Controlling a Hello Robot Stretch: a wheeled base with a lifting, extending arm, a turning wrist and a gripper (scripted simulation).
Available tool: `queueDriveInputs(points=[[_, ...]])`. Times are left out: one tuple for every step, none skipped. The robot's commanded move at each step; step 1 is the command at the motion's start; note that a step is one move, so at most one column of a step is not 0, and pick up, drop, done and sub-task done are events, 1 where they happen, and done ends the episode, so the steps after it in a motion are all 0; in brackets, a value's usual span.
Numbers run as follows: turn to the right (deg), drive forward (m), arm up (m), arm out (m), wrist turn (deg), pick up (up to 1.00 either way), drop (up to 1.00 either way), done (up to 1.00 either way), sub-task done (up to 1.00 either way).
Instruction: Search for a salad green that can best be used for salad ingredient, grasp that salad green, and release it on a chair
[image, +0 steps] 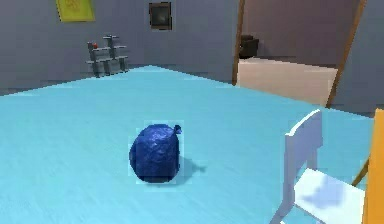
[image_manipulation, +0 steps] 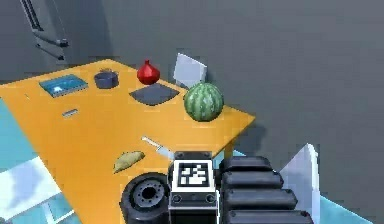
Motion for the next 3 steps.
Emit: queueDriveInputs(points=[[-18.0, 0.0, 0.0, 0.0, 0.0, 0.0, 0.0, 0.0, 0.0], [45.0, 0.0, 0.0, 0.0, 0.0, 0.0, 0.0, 0.0, 0.0], [39.0, 0.0, 0.0, 0.0, 0.0, 0.0, 0.0, 0.0, 0.0]])
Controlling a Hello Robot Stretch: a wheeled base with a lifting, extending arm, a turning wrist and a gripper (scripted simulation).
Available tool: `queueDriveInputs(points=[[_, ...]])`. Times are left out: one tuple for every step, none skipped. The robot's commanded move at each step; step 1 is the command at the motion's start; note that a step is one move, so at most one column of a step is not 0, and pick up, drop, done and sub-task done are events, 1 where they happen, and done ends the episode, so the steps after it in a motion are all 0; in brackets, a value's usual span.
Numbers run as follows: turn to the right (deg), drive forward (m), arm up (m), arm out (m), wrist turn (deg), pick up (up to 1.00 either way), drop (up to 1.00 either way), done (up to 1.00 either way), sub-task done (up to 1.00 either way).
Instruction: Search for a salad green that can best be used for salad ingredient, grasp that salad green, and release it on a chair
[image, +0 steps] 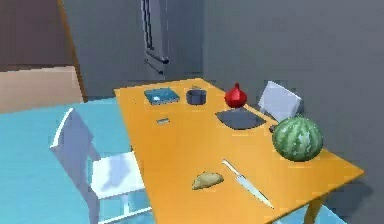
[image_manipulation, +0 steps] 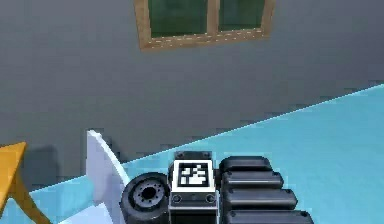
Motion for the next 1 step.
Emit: queueDriveInputs(points=[[-45.0, 0.0, 0.0, 0.0, 0.0, 0.0, 0.0, 0.0, 0.0]])
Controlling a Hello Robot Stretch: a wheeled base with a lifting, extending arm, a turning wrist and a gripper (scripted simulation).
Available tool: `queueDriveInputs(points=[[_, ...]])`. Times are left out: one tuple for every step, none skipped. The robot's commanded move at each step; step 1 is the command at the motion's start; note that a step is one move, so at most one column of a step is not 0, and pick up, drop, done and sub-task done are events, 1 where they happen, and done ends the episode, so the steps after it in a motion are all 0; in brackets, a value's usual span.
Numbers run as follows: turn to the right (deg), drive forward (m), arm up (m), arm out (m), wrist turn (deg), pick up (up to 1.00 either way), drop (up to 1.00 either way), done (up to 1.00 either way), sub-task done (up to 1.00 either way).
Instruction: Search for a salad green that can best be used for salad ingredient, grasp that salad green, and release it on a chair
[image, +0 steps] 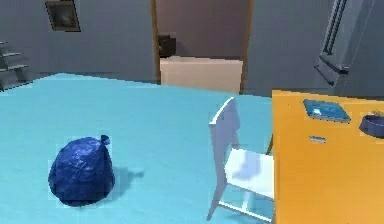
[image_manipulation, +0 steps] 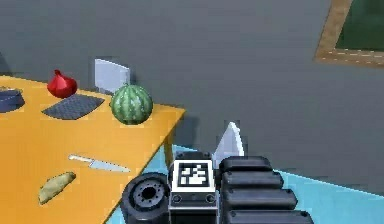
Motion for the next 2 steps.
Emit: queueDriveInputs(points=[[-24.0, 0.0, 0.0, 0.0, 0.0, 0.0, 0.0, 0.0, 0.0], [0.0, 0.0, 0.0, 0.32, 0.0, 0.0, 0.0, 0.0, 0.0]])
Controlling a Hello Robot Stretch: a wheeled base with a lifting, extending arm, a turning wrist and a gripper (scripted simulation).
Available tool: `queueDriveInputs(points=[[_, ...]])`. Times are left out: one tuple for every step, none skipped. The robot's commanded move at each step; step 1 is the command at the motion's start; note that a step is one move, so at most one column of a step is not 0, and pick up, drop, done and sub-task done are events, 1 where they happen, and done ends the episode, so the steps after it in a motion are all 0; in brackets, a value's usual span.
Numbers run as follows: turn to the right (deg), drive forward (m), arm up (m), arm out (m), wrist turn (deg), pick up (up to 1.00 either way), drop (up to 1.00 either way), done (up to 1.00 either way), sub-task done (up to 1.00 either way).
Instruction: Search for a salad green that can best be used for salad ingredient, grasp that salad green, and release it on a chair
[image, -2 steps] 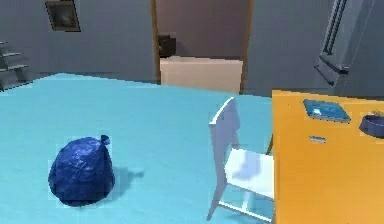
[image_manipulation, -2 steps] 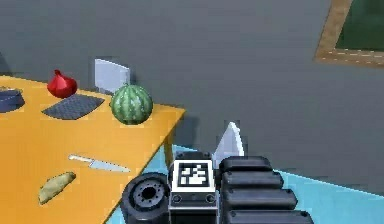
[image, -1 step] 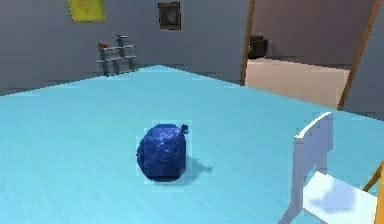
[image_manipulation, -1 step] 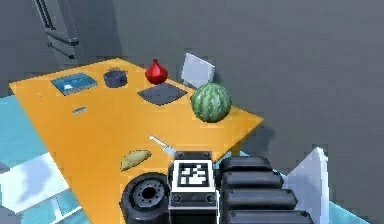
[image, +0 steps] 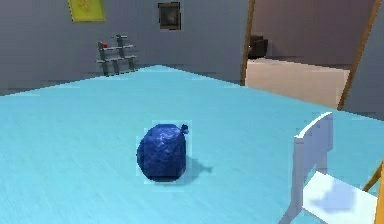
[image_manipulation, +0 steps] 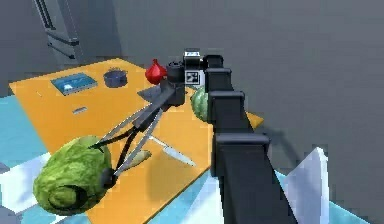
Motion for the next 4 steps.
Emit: queueDriveInputs(points=[[0.0, 0.0, 0.0, 0.0, 45.0, 0.0, 0.0, 0.0, 0.0], [0.0, 0.0, 0.0, 0.0, 45.0, 0.0, 0.0, 0.0, 0.0], [0.0, 0.0, 0.0, 0.0, 45.0, 0.0, 0.0, 0.0, 0.0], [0.0, 0.0, 0.0, 0.0, 42.0, 0.0, 0.0, 0.0, 0.0]])
